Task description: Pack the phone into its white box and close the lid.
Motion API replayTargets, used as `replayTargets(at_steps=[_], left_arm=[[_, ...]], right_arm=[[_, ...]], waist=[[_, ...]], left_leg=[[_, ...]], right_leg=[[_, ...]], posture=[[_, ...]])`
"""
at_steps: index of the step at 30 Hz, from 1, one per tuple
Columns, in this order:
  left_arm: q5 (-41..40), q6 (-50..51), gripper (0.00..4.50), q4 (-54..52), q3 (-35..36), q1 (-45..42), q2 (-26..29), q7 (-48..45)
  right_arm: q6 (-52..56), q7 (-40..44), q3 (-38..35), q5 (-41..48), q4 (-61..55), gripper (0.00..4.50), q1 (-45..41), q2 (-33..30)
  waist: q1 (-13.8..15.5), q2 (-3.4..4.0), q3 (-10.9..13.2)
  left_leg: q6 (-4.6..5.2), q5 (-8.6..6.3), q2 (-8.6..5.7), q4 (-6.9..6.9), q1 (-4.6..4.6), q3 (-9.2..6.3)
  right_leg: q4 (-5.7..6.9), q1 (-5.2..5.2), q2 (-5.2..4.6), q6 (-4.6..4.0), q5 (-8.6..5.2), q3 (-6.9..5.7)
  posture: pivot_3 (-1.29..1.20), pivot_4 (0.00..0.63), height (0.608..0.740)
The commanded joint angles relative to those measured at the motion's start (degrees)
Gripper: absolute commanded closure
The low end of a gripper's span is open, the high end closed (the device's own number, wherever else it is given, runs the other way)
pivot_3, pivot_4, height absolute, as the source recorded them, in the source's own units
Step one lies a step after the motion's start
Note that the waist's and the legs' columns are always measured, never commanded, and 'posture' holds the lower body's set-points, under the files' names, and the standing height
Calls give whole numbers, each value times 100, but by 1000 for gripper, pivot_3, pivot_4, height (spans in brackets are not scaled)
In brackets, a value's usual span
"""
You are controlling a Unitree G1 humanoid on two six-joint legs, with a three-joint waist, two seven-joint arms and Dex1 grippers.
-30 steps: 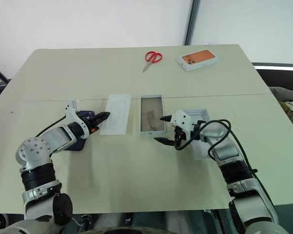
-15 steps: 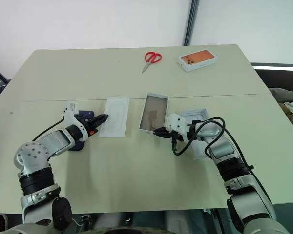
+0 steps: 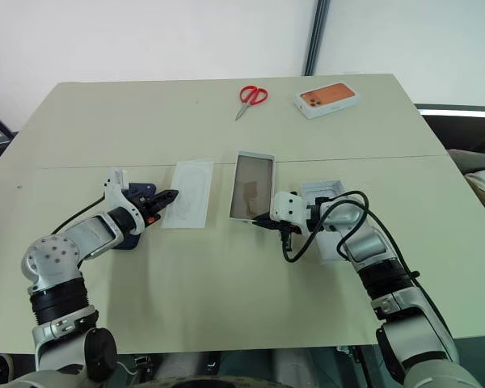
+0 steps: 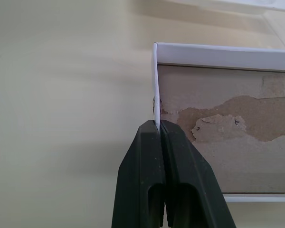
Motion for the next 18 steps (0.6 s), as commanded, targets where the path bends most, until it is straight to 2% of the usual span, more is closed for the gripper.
replayTargets(at_steps=[1,8,14,17,18], left_arm=[[-152,-126,4500,-87,42,-62,49,-26],[-291,-138,4500,-84,138,-118,0,81],[-393,-259,4500,-177,152,-204,17,293],[-567,-222,4500,-305,135,-226,-69,444],[-626,-208,4500,-359,114,-216,-93,478]], right_arm=[[236,268,177,66,-598,4484,167,-116],[1427,407,191,327,-1942,4484,452,-363],[2403,153,298,364,-2432,4484,709,-325],[2591,130,321,456,-2500,3647,794,-298],[2549,114,315,459,-2540,3187,823,-310]], waist=[[3,-1,0],[4,-5,3],[10,-8,4],[13,-11,6],[15,-13,7]], left_leg=[[0,0,0,0,0,0],[2,-2,0,0,-8,-1],[15,-9,0,0,-8,-6],[13,-8,0,-1,-9,-4],[13,-8,0,0,-9,-5]], right_leg=[[-2,1,0,0,0,0],[-4,-5,-2,1,0,0],[-2,-6,-2,0,0,-2],[-3,-7,-2,0,0,-1],[-3,-7,-2,0,0,-1]], posture=[[0,150,740],[0,150,740],[0,150,740],[0,150,740],[0,150,740]])
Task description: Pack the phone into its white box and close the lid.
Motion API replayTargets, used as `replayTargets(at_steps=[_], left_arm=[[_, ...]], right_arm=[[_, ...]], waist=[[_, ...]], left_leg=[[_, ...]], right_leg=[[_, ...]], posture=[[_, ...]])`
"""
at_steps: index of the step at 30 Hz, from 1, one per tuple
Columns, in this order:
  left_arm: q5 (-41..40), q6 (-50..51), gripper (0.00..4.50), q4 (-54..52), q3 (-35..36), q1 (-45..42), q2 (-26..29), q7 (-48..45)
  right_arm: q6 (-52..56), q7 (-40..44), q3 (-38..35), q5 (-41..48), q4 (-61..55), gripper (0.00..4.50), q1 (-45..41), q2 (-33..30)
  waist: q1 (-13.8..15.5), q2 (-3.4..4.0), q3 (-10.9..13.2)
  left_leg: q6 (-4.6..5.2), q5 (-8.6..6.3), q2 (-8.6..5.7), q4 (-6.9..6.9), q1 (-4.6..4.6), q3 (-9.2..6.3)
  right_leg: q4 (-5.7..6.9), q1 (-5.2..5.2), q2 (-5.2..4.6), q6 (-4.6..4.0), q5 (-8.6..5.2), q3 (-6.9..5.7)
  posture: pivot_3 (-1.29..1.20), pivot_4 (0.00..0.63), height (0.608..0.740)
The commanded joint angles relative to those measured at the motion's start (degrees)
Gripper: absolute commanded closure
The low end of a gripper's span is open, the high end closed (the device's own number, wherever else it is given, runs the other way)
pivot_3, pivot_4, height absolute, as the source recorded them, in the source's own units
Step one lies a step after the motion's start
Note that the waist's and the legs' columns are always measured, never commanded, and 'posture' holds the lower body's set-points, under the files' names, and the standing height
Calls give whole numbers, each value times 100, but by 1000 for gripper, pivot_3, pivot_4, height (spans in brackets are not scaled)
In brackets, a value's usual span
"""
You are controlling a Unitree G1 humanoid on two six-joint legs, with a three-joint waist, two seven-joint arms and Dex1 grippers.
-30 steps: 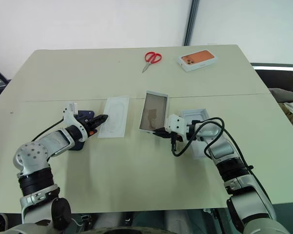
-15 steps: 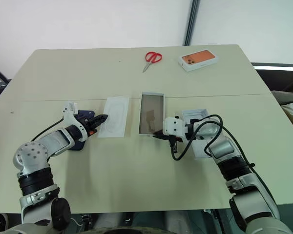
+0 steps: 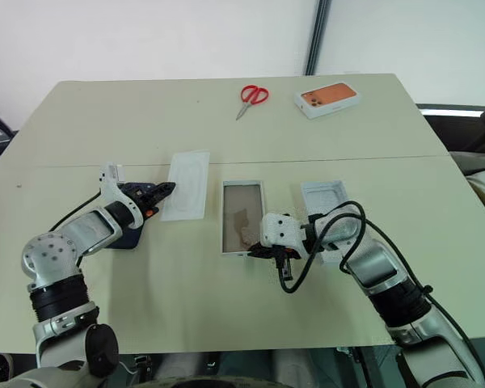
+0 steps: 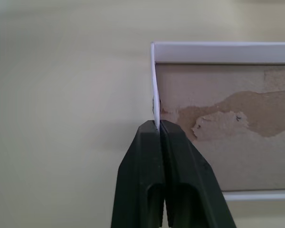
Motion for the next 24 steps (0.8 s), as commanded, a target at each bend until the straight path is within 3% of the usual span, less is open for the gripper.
replayTargets(at_steps=[1,5,12,17,24], left_arm=[[-306,-4,4500,-377,-21,-56,-60,132],[-520,72,4500,-607,-97,77,-157,318],[-1380,197,4500,-1150,-131,330,-526,1229],[-1419,119,4500,-1288,-656,539,-851,1695],[-1354,165,4500,-998,-1263,486,-974,1752]], right_arm=[[-13,-133,-45,83,-228,2680,46,-10],[143,-164,-261,370,-379,673,22,-43],[725,-398,-1685,1816,-531,673,-223,101],[-594,54,-1911,1109,712,673,426,-903],[-1008,-118,-2051,1281,1176,673,320,-785]], waist=[[8,-6,3],[5,-9,5],[10,-16,9],[150,-24,11],[8,-14,14]], left_leg=[[1,0,0,0,0,0],[2,-1,-3,3,-2,0],[6,-3,-2,3,-8,0],[15,-8,-9,7,-11,1],[26,-15,-9,30,-30,11]], right_leg=[[0,0,0,0,0,0],[0,0,-2,0,0,-1],[0,-4,-2,0,0,0],[-14,5,-7,2,-1,-4],[2,-14,2,7,3,6]], posture=[[0,150,740],[0,150,740],[0,150,740],[0,150,740],[0,150,740]])
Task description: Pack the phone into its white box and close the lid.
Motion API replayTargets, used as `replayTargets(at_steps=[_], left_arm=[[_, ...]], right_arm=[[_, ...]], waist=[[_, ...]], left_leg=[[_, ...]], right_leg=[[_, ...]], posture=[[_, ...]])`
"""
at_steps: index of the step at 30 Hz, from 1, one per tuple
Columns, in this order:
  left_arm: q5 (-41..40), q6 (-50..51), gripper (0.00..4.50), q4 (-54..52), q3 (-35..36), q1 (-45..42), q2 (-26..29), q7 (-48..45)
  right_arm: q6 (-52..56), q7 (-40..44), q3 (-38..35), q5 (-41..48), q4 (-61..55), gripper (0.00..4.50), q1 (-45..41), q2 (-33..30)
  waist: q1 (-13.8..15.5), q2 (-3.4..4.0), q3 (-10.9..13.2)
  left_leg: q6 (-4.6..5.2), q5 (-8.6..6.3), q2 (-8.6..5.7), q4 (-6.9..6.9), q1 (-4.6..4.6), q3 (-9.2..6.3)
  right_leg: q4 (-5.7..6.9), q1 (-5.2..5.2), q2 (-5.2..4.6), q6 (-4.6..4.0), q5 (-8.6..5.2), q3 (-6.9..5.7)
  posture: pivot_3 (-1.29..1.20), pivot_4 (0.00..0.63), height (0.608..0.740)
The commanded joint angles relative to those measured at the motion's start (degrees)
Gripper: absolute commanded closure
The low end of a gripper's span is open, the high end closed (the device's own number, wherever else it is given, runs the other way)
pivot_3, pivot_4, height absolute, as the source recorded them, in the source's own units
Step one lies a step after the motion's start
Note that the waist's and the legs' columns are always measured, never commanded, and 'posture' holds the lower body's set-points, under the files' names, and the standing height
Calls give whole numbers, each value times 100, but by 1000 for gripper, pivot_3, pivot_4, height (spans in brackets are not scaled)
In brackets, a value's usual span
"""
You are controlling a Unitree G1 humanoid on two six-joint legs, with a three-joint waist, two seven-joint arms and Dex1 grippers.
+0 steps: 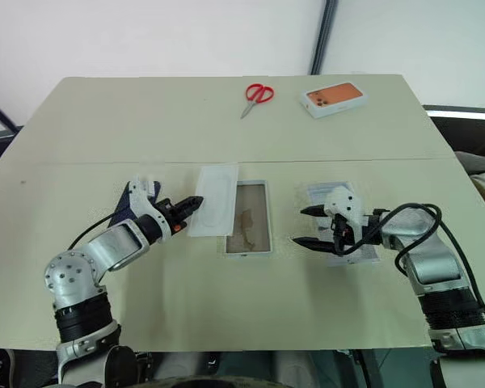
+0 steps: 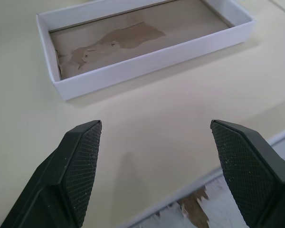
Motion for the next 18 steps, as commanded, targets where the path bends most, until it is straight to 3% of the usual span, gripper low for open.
replayTargets(at_steps=[1,14,18], left_arm=[[-121,-13,4500,55,-258,-120,-64,21],[-31,-223,4500,72,-676,-55,-15,-59],[-25,-268,3079,60,-720,-62,21,-106]], right_arm=[[-122,-85,-195,159,-116,673,-119,74],[-232,-299,-261,154,-94,673,-28,123],[-293,-347,-234,125,-55,632,-32,149]], waist=[[-10,0,0],[1,0,0],[1,0,0]], left_leg=[[0,0,0,1,0,0],[3,-1,0,42,-32,-4],[4,-2,-1,43,-33,-5]], right_leg=[[0,1,0,0,0,0],[-1,-8,-5,11,6,-2],[-1,-8,-6,12,7,-2]], posture=[[0,150,740],[0,150,740],[0,150,740]])
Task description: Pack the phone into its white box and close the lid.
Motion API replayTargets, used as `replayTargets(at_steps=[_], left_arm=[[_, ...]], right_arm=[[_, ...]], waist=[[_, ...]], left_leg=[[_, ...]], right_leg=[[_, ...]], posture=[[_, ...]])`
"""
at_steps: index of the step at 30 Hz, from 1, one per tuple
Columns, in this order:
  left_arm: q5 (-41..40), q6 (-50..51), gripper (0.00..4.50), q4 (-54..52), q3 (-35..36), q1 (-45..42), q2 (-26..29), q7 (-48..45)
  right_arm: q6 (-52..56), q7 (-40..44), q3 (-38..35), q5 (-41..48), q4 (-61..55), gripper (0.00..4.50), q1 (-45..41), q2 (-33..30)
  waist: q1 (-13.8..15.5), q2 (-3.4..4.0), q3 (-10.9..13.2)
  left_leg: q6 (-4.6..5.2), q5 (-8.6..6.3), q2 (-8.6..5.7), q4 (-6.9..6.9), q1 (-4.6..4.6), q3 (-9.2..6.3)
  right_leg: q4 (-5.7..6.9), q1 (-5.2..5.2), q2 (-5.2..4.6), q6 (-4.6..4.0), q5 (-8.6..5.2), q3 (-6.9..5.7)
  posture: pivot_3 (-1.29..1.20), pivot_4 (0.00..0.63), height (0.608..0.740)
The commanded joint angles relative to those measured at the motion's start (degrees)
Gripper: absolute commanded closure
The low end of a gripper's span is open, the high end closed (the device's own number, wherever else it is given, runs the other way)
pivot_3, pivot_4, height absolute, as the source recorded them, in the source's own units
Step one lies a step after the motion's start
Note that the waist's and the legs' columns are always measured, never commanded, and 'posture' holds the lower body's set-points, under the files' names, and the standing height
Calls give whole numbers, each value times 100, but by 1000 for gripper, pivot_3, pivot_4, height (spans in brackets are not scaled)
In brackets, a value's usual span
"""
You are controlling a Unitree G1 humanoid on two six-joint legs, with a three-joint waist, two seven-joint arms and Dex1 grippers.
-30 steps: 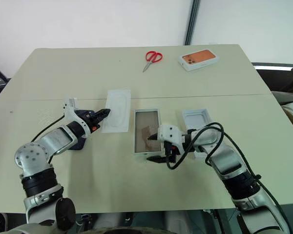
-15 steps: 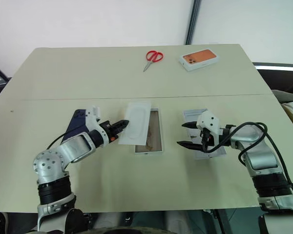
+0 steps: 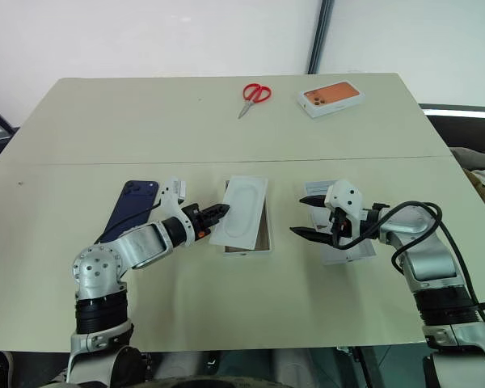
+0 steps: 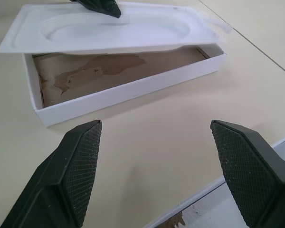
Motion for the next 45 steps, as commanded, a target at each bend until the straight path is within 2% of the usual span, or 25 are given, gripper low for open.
replayTargets(at_steps=[1,6,20,23,26,28,29,31,32,34,37,45], left_arm=[[-17,-89,2606,-139,-93,-27,68,-108],[51,-171,244,-289,-189,-47,188,-231],[-724,-560,244,-647,139,-364,1032,-956],[-247,-748,198,-864,49,-202,1622,-1651],[1140,-1593,198,-1051,-368,127,2663,-2829],[1520,-2019,198,-881,-352,329,3026,-3425],[1994,-2526,198,-784,-454,541,3284,-3860],[2626,-3228,198,-650,-624,901,3667,-4641],[2654,-3311,198,-545,-584,1042,3764,-4927],[2606,-3350,198,-387,-500,1162,3810,-5230],[2989,-4225,198,-171,-400,1431,3823,-5962],[3256,-4740,198,-123,-343,1643,3870,-6723]], right_arm=[[-150,-56,-158,60,-26,632,-31,17],[-222,-156,-120,24,100,632,-161,105],[267,-505,-41,310,-196,632,-507,638],[512,-639,9,333,-352,1503,-618,723],[634,-1144,266,-66,-566,2942,-693,914],[648,-1485,518,-455,-655,3958,-713,1004],[678,-1636,663,-643,-704,4448,-719,1061],[722,-1869,883,-930,-780,4448,-741,1143],[721,-2008,1035,-1149,-812,4448,-765,1180],[713,-2164,1198,-1401,-843,4448,-790,1216],[551,-2322,1605,-1911,-721,4448,-903,1252],[423,-2414,1929,-2429,-541,4448,-1236,1416]], waist=[[-1,1,-1],[-5,4,-2],[-7,3,-2],[-47,6,0],[-63,14,0],[-41,15,0],[-26,16,0],[-20,15,0],[-16,18,2],[6,18,2],[-14,17,2],[-42,19,3]], left_leg=[[0,0,0,0,0,0],[0,0,0,3,2,0],[-2,1,-2,3,-8,-1],[-2,1,1,-1,-8,1],[-1,1,1,-15,-7,7],[-16,9,1,-32,-6,8],[-33,20,2,-38,-7,7],[-33,20,5,-46,-10,7],[-35,21,5,-53,-10,9],[-28,25,0,-70,-14,11],[-25,24,0,-72,-23,9],[-13,18,11,-75,-19,4]], right_leg=[[0,0,0,0,0,0],[1,3,1,1,1,0],[-2,-7,-4,1,3,0],[0,-15,0,0,3,4],[8,-29,9,-3,3,12],[7,-37,15,-10,6,14],[7,-41,14,-12,6,14],[1,-46,7,-13,5,15],[-2,-49,3,-13,5,16],[-12,-57,-9,-13,5,19],[-15,-65,-12,-13,5,18],[-7,-66,-10,-14,6,15]], posture=[[0,150,740],[0,150,740],[0,150,740],[0,150,740],[0,150,740],[0,150,740],[0,150,740],[0,150,740],[0,150,740],[0,150,740],[0,150,740],[0,150,740]])
